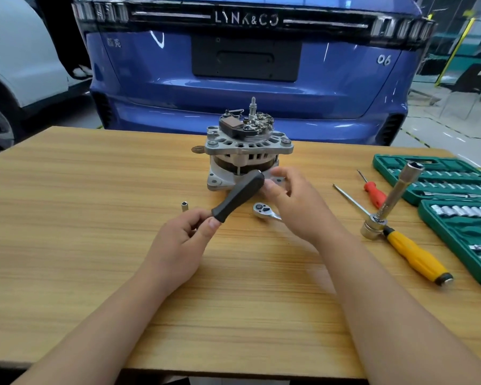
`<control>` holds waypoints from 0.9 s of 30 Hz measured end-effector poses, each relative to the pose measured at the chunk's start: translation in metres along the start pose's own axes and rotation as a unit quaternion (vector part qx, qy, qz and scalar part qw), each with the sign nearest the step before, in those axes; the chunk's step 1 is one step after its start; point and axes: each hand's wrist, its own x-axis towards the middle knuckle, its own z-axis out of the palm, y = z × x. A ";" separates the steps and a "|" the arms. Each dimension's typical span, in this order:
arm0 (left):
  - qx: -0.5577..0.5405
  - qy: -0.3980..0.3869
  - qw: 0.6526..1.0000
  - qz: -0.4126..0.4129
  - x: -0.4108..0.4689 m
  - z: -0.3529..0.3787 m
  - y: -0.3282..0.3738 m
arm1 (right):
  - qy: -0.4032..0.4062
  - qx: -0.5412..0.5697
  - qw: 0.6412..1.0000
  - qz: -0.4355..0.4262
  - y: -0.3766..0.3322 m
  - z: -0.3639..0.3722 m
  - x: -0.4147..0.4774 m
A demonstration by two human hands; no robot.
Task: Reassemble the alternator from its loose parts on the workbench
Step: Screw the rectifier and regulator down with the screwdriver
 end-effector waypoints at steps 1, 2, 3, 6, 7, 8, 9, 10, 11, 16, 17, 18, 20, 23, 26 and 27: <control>-0.010 0.004 1.000 -0.003 0.000 0.003 0.003 | -0.068 0.095 0.993 -0.015 -0.004 0.007 -0.008; -0.010 0.003 1.000 0.000 0.000 0.007 0.006 | -0.119 0.171 0.978 -0.026 -0.006 0.016 -0.015; -0.006 -0.004 1.000 0.003 0.000 0.011 0.009 | -0.129 0.234 0.963 -0.027 -0.007 0.025 -0.019; -0.055 -0.034 0.997 -0.043 0.000 0.029 0.020 | -0.006 0.318 0.948 0.022 -0.011 0.038 -0.017; -0.089 -0.044 0.992 -0.078 0.001 0.034 0.025 | 0.030 0.319 0.947 0.039 -0.009 0.039 -0.016; -0.119 -0.055 0.985 -0.111 0.002 0.038 0.030 | 0.058 0.324 0.943 0.050 -0.007 0.040 -0.015; -0.137 -0.067 0.979 -0.136 0.004 0.041 0.034 | 0.079 0.333 0.938 0.060 -0.006 0.038 -0.015; -0.148 -0.078 0.974 -0.156 0.005 0.044 0.039 | 0.099 0.348 0.930 0.065 -0.003 0.034 -0.014; -0.162 -0.088 0.968 -0.172 0.007 0.046 0.044 | 0.120 0.367 0.920 0.067 -0.001 0.032 -0.013; -0.223 -0.149 0.933 -0.240 0.016 0.051 0.066 | 0.181 0.380 0.902 0.093 0.000 0.032 -0.010; -0.228 -0.165 0.922 -0.264 0.015 0.049 0.065 | 0.216 0.399 0.884 0.110 0.002 0.023 -0.006; -0.232 -0.181 0.908 -0.298 0.011 0.045 0.061 | 0.269 0.441 0.845 0.137 0.006 0.007 0.000; -0.238 -0.184 0.884 -0.359 -0.004 0.034 0.049 | 0.355 0.501 0.771 0.167 0.021 -0.031 0.009; -0.114 -0.095 0.947 -0.286 0.001 0.026 0.035 | 0.216 0.372 0.894 0.125 0.027 -0.026 0.010; 0.177 -0.022 0.980 -0.088 0.025 0.036 0.030 | 0.035 0.173 0.983 0.051 0.007 0.023 0.002; 0.232 -0.029 0.971 -0.050 0.029 0.041 0.028 | 0.020 0.145 0.989 0.033 0.004 0.031 0.003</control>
